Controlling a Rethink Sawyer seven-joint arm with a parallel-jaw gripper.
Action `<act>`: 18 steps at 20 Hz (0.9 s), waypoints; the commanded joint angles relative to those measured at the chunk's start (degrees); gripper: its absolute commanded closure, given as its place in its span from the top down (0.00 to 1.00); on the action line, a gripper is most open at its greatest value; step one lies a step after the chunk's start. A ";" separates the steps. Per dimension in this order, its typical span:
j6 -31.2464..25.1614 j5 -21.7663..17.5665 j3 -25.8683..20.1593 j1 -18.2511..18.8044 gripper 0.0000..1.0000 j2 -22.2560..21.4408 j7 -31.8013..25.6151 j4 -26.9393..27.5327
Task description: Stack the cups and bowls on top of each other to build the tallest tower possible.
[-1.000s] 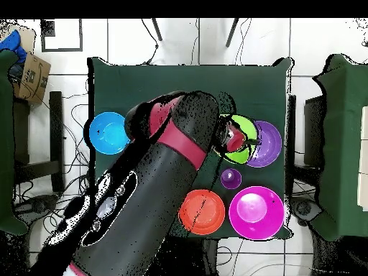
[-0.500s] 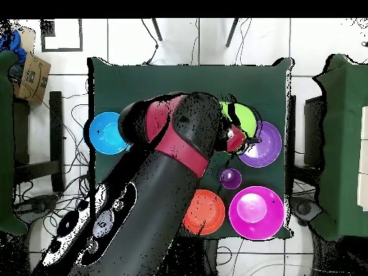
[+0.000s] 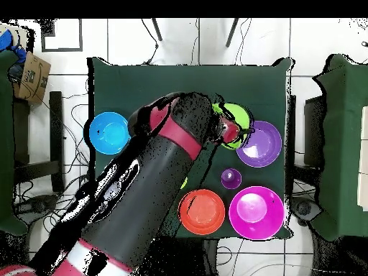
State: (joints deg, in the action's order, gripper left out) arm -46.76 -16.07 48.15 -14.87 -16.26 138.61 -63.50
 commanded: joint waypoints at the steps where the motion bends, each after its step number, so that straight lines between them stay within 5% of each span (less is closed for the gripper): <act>1: 8.07 1.88 -7.58 -0.01 1.00 11.07 13.62 1.95; 18: 8.93 5.87 -5.08 -0.20 1.00 11.76 10.61 1.84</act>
State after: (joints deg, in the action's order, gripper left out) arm -39.94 -13.36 48.14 -14.87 -4.03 138.61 -63.10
